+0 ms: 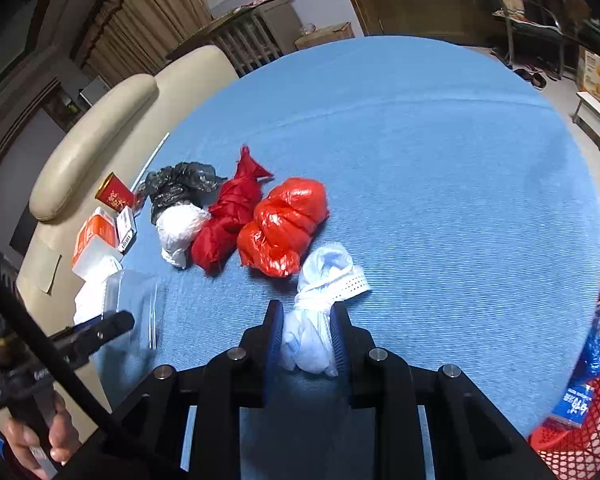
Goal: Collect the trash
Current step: 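Return both tools to the table toward the clear tray and white mask, then grasp the white mask with the right tool while the left tool grasps the clear tray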
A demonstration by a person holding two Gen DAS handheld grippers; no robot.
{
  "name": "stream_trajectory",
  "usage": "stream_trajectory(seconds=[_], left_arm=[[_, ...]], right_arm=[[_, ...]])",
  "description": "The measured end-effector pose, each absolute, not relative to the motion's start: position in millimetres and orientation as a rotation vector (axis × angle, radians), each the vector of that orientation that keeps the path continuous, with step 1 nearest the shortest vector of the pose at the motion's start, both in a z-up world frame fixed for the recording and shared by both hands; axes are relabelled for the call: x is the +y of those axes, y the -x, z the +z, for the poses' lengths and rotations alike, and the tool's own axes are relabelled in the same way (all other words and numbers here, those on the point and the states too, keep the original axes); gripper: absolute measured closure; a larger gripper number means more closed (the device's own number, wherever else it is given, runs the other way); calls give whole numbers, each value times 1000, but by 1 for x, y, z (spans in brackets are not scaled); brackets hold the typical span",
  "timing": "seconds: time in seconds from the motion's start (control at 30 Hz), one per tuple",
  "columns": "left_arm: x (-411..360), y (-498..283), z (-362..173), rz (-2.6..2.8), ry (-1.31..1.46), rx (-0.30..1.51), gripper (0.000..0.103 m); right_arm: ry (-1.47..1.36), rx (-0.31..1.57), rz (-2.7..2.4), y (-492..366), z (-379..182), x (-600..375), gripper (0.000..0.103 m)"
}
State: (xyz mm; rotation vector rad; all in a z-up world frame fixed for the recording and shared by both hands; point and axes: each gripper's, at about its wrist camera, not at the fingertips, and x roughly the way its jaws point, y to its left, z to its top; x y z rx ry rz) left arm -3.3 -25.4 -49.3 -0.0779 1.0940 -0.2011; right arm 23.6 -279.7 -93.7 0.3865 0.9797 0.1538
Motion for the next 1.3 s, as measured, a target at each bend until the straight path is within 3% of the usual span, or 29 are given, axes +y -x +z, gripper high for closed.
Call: stream_trajectory(seconds=[0.63, 1.3], left_arm=[[-25, -3, -45, -208, 58, 1082, 52], [-41, 28, -16, -132, -80, 934, 52]], right_arm=[[-406, 935, 125, -15, -80, -290, 76], [-425, 865, 150, 6, -73, -295, 76]])
